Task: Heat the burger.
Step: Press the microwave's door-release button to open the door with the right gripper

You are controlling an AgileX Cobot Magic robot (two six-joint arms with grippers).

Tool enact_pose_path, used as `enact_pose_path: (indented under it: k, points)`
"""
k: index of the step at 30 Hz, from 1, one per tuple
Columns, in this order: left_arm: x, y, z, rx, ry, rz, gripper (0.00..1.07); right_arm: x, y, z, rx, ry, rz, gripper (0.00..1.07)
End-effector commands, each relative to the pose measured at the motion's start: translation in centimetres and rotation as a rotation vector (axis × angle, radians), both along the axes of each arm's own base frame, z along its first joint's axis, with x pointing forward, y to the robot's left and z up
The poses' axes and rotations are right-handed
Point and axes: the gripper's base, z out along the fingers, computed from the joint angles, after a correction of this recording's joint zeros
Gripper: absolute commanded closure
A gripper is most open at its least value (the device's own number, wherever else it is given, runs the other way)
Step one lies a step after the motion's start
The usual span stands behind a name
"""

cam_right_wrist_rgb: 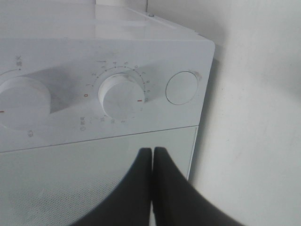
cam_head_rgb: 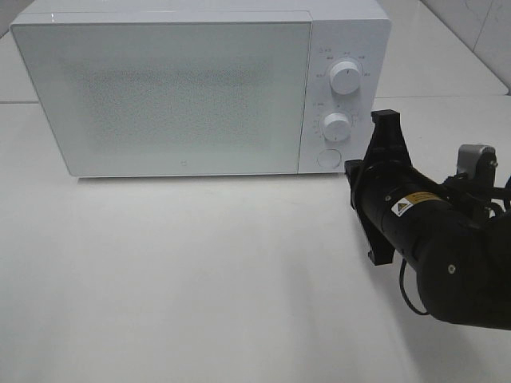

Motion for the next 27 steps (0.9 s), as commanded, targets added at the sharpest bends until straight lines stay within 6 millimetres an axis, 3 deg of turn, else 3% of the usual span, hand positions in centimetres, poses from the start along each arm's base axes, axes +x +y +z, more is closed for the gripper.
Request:
enact_pose_path:
  k: [1, 13, 18, 27]
  points:
    - [0.0, 0.0, 0.0, -0.008, -0.014, 0.005, 0.06, 0.1, -0.1, 0.0, 0.024, 0.016, -0.036, 1.07]
    - [0.0, 0.0, 0.0, -0.008, -0.014, 0.005, 0.06, 1.7, 1.2, -1.9, 0.061, 0.053, -0.071, 1.07]
    - [0.0, 0.0, 0.0, -0.008, -0.014, 0.005, 0.06, 4.0, 1.0, -2.3, 0.068, 0.058, -0.105, 1.07]
    - [0.0, 0.0, 0.0, -0.008, -0.014, 0.005, 0.06, 6.1, 1.7, -3.3, 0.083, 0.065, -0.121, 1.07]
